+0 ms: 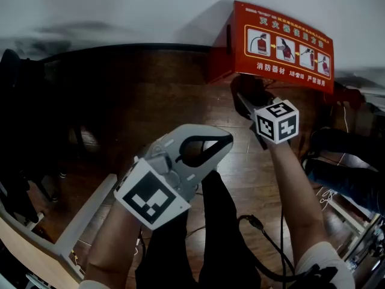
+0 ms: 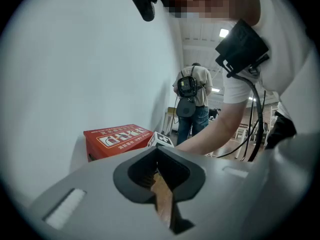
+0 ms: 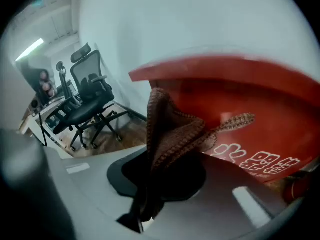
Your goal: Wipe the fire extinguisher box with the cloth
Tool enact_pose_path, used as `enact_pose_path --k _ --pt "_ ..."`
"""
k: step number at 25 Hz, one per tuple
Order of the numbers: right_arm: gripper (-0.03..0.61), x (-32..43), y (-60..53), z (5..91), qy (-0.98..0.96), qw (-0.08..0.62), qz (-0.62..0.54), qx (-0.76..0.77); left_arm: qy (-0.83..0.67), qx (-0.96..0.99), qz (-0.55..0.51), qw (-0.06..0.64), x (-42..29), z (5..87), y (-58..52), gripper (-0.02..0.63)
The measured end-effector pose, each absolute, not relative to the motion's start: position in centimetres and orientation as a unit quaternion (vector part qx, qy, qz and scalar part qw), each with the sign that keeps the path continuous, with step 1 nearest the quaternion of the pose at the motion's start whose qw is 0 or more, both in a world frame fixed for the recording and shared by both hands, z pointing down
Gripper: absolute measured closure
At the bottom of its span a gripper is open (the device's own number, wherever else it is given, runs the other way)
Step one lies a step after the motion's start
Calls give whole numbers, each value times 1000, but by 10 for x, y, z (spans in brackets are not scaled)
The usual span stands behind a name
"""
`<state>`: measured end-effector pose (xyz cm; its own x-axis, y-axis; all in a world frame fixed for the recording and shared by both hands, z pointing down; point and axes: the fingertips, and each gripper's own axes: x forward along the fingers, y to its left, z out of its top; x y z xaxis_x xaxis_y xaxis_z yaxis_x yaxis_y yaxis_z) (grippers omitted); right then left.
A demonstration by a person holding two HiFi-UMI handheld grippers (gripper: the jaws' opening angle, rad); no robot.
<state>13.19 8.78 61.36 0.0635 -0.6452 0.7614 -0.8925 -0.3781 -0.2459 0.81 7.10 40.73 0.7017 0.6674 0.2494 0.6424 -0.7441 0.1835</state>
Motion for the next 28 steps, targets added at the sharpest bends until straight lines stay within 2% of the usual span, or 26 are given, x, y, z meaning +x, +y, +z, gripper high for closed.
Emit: enact_pose_path --k 9,19,23,28 --pt "526 136 83 732 -510 178 463 703 353 922 151 56 3 450 60 614" --pt "526 135 78 857 -489 159 531 673 332 925 167 78 10 508 39 614" --pt "526 128 76 859 -492 155 545 661 321 927 177 80 13 509 31 614" --pt "526 102 65 788 -528 166 525 647 306 932 175 85 17 474 23 614"
